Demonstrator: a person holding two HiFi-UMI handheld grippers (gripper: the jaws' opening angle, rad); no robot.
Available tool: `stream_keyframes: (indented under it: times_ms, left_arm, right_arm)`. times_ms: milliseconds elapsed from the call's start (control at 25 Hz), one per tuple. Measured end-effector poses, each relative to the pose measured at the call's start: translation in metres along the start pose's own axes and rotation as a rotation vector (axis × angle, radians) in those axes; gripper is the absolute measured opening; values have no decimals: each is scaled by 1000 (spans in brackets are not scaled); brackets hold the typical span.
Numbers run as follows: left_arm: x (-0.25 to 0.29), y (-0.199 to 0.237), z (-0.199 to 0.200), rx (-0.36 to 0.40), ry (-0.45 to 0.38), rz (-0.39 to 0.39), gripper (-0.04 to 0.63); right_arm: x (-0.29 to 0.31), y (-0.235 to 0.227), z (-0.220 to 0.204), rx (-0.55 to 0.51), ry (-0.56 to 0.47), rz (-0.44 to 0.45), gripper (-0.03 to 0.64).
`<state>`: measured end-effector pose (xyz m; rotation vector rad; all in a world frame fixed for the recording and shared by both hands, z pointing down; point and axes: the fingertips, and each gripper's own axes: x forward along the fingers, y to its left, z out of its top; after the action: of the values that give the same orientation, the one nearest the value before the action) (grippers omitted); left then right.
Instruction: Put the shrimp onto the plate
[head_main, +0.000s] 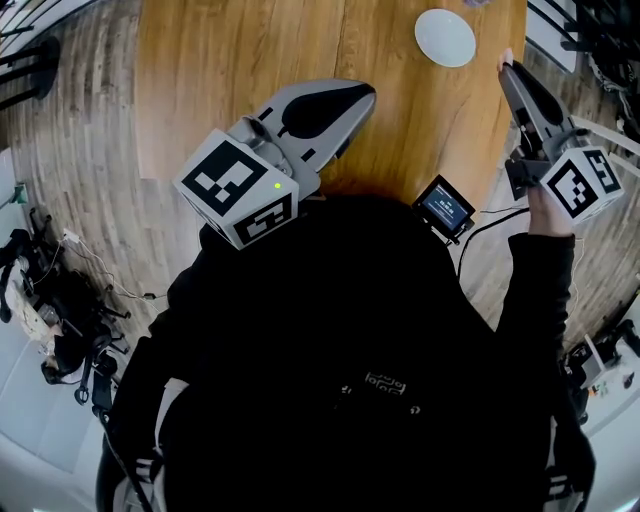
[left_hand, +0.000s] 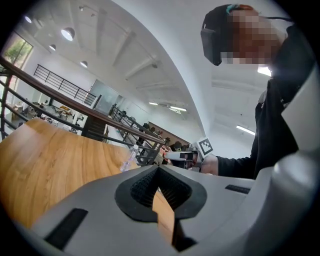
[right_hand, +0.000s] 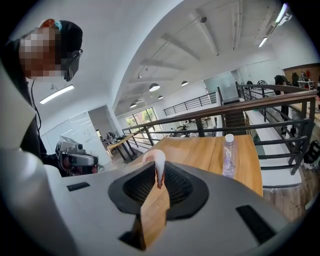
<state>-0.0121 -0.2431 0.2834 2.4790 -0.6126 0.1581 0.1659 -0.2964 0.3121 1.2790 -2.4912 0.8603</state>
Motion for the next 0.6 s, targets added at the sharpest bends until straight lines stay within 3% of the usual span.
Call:
stream_keyframes:
  times_ms: [200, 360, 600]
  left_arm:
    - [5, 24, 8, -18, 10, -1, 3]
    - [16, 43, -13, -33, 32, -5, 3]
    - [24, 38, -27, -62, 47, -42, 3]
  right_arm:
    - [21, -11, -4, 8, 48, -14, 67]
    - [39, -31, -28, 28, 75, -23, 67]
    - [41, -50, -42, 37, 113, -49, 67]
